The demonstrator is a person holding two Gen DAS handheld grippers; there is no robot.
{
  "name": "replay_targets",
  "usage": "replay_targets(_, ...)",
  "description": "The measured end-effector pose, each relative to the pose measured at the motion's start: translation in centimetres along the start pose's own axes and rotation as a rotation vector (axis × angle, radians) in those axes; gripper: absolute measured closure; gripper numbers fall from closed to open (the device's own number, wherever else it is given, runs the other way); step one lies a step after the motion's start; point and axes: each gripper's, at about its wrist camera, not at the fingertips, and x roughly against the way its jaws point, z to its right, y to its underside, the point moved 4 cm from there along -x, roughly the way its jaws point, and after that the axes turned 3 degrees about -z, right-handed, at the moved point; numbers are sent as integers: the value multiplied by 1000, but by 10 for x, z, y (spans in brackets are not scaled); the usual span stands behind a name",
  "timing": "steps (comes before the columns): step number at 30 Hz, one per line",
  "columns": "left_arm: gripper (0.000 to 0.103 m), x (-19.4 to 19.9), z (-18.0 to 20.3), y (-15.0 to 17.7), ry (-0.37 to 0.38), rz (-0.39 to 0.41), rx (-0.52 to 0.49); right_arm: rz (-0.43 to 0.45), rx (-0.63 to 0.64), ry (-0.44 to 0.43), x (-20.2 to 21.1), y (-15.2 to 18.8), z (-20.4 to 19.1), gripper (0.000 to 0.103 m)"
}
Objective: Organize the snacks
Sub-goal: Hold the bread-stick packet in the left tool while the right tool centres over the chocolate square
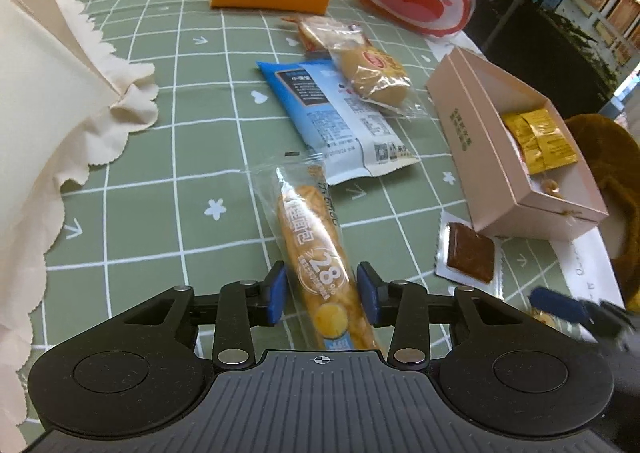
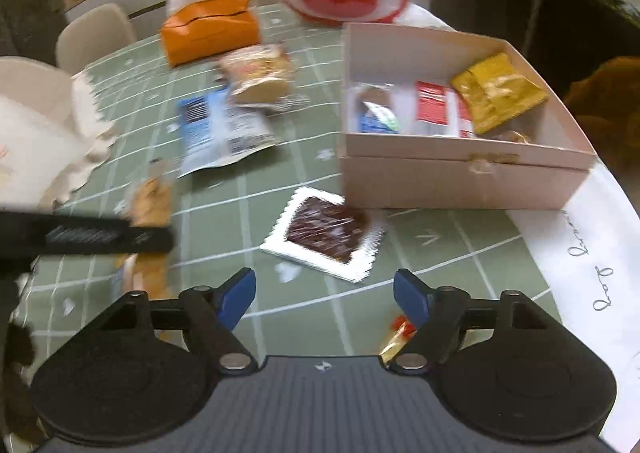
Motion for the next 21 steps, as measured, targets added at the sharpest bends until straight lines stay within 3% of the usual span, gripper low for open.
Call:
replay_targets(6, 65, 16, -20, 4, 31, 10, 45, -26, -68, -5, -25, -19, 17, 25)
replay_targets(13, 66, 39, -41, 0, 75, 62, 139, -20, -26, 37, -45, -29, 1, 7)
replay_targets(16, 66, 44, -42, -4, 51, 57, 135, -2, 16, 60, -48, -28, -11, 7)
replay_targets(21, 64, 27, -26, 0, 13, -2, 58, 15, 75, 29, -40, -20, -25, 20)
